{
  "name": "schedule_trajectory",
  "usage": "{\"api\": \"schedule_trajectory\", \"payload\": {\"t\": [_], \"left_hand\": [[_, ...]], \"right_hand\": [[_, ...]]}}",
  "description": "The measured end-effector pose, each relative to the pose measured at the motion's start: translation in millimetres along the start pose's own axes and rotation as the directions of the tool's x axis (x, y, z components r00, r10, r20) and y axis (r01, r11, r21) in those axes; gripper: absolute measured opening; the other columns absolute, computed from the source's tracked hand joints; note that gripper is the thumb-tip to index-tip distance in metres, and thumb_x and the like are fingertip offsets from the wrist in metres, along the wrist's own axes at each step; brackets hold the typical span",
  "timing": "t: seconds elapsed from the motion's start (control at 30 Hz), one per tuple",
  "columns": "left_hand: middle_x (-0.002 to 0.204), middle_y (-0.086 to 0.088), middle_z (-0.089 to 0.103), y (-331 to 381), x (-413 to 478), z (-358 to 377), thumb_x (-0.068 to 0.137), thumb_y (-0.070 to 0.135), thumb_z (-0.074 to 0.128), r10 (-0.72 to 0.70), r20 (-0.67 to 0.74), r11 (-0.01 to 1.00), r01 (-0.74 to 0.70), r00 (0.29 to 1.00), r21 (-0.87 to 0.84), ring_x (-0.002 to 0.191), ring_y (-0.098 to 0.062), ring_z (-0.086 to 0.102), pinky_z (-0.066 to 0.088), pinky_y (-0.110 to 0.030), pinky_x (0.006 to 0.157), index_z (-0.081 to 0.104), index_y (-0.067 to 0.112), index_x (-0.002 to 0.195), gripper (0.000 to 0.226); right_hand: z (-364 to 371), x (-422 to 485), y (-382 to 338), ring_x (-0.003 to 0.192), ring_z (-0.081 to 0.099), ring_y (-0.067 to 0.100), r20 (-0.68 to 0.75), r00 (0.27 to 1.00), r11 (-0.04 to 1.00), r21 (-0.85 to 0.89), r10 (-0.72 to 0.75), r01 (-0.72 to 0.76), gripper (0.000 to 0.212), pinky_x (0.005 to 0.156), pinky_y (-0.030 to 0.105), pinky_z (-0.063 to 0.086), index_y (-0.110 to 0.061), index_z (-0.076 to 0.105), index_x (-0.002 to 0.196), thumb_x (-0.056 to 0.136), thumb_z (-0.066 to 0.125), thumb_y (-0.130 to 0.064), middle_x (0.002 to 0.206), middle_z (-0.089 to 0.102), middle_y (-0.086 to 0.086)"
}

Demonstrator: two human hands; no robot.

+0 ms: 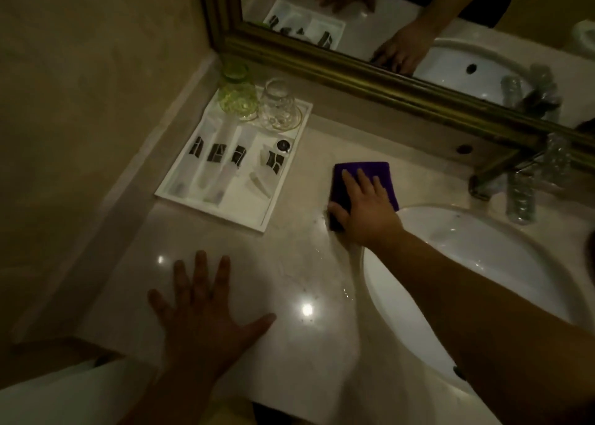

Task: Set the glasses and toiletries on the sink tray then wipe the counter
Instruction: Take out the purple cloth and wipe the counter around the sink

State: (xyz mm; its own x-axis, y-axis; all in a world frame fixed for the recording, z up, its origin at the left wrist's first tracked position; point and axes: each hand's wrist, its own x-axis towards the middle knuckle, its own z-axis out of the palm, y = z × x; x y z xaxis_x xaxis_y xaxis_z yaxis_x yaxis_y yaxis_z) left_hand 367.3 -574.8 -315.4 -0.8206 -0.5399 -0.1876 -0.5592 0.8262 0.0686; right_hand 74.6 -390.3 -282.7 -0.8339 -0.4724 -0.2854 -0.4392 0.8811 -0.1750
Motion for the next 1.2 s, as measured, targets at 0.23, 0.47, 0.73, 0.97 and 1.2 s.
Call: {"api": "schedule_trajectory", "payload": {"t": [0.23, 0.47, 0.73, 0.97, 1.2], "left_hand": [[0.168, -0.01, 0.016, -3, 3, 13, 0.058, 0.105, 0.039, -0.002, -0.037, 1.0, 0.002, 0.999, 0.003, 0.153, -0.041, 0.006, 0.005, -0.079, 0.108, 0.029, 0.029, 0.159, 0.127], [0.169, -0.008, 0.011, -5, 4, 19, 0.058, 0.104, 0.039, 0.011, -0.08, 0.999, -0.008, 0.997, 0.036, 0.153, -0.041, 0.006, 0.003, -0.078, 0.108, 0.026, 0.03, 0.16, 0.127], [0.17, -0.007, 0.008, -4, 1, 16, 0.061, 0.105, 0.035, -0.004, -0.106, 0.998, 0.01, 0.994, 0.062, 0.153, -0.04, 0.005, 0.005, -0.077, 0.11, 0.018, 0.032, 0.161, 0.125], [0.168, -0.009, 0.015, -4, 3, 20, 0.061, 0.105, 0.033, -0.006, -0.133, 0.999, 0.012, 0.991, 0.051, 0.152, -0.042, 0.012, 0.007, -0.077, 0.11, 0.014, 0.033, 0.161, 0.124], [0.168, -0.008, 0.015, -4, -1, 16, 0.065, 0.103, 0.031, 0.022, -0.132, 1.0, -0.02, 0.991, 0.012, 0.152, -0.041, 0.01, 0.005, -0.076, 0.11, 0.012, 0.036, 0.161, 0.118]], "right_hand": [[21, 39, -1, 0.155, -0.011, 0.031, -0.107, 0.994, 1.0, 0.018, 0.005, -0.003, 0.081, 0.12, 0.044, -0.014, -0.024, -0.006, 0.162, 0.099, 0.01, -0.072, 0.171, -0.005, 0.007], [15, 56, -16, 0.155, -0.009, 0.031, -0.089, 0.995, 0.999, 0.0, -0.036, 0.036, 0.072, 0.12, 0.045, -0.012, -0.024, -0.001, 0.163, 0.102, 0.013, -0.059, 0.171, -0.002, 0.006], [36, 12, -25, 0.156, -0.01, 0.027, -0.071, 0.971, 0.974, -0.026, -0.228, 0.226, 0.066, 0.12, 0.042, -0.013, -0.03, 0.001, 0.163, 0.103, 0.015, -0.055, 0.171, -0.002, 0.002], [54, -41, -41, 0.156, -0.009, 0.027, -0.066, 0.954, 0.956, -0.03, -0.293, 0.292, 0.066, 0.121, 0.043, -0.014, -0.031, 0.002, 0.163, 0.103, 0.017, -0.055, 0.171, -0.001, 0.001], [68, -98, -57, 0.156, -0.012, 0.024, -0.05, 0.955, 0.956, 0.007, -0.293, 0.294, 0.065, 0.121, 0.042, -0.016, -0.032, 0.004, 0.163, 0.103, 0.018, -0.053, 0.171, 0.0, 0.0]]}}
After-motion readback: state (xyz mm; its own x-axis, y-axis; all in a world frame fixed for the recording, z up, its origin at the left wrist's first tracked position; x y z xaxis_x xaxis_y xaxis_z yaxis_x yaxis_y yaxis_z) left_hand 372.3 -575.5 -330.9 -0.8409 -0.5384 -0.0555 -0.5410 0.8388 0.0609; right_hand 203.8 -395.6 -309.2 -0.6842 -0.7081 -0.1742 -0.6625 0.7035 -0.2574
